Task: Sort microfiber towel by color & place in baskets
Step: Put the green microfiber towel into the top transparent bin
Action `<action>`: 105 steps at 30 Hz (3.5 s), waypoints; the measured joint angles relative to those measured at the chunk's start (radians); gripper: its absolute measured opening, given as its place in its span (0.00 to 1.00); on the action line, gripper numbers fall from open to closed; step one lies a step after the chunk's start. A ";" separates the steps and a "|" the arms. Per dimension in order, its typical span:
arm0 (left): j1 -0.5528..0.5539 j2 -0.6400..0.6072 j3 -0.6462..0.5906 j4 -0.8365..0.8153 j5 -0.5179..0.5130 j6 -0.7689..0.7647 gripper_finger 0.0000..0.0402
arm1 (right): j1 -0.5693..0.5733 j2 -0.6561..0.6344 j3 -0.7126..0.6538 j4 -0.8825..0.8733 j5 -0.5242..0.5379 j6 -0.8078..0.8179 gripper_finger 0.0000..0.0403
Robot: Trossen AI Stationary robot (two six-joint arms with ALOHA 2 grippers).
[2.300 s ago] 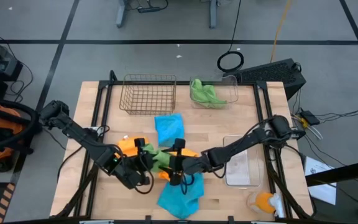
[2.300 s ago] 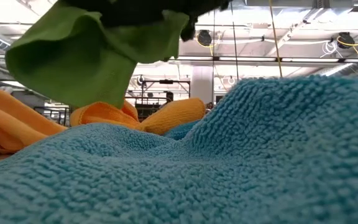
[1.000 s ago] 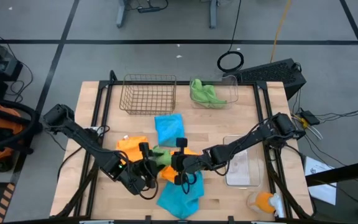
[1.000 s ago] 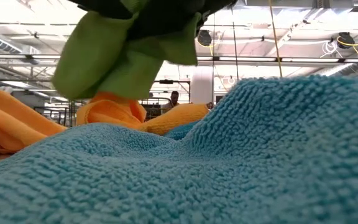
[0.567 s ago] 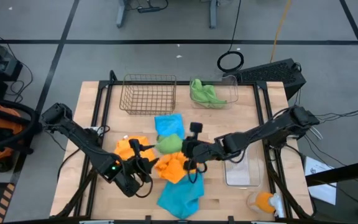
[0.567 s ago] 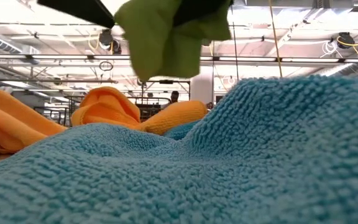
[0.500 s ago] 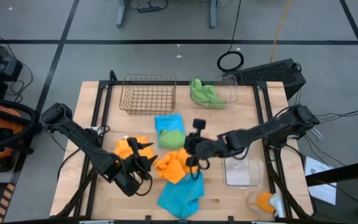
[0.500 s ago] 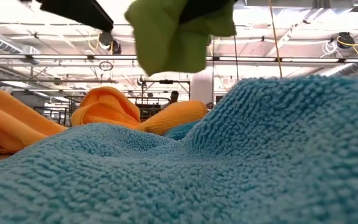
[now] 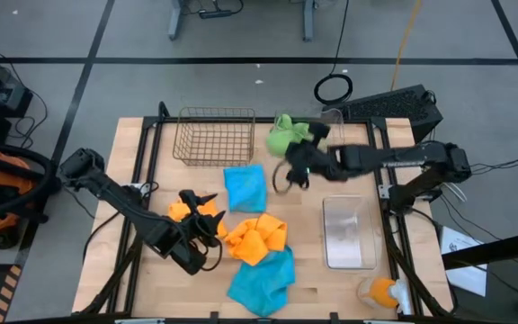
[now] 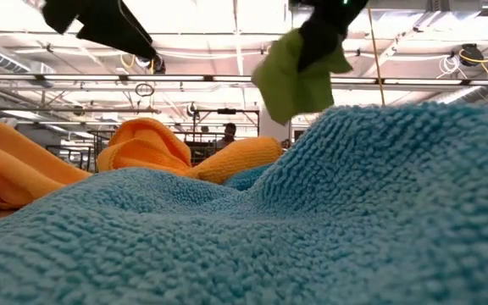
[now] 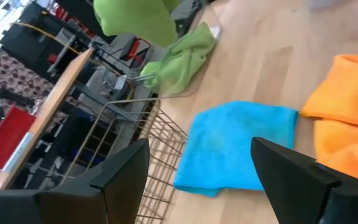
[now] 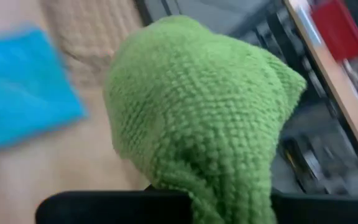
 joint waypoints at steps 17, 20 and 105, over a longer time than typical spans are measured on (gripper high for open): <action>0.136 -0.002 -0.108 0.197 0.105 0.159 0.72 | -0.600 0.002 -0.075 0.068 -0.549 -0.180 0.01; 0.157 -0.001 -0.134 0.293 0.163 0.240 0.72 | -0.654 0.002 -0.107 0.097 -0.663 -0.157 0.01; 0.187 0.000 -0.135 0.457 0.421 0.319 0.72 | -0.670 -0.129 -0.283 0.032 -0.543 0.048 0.39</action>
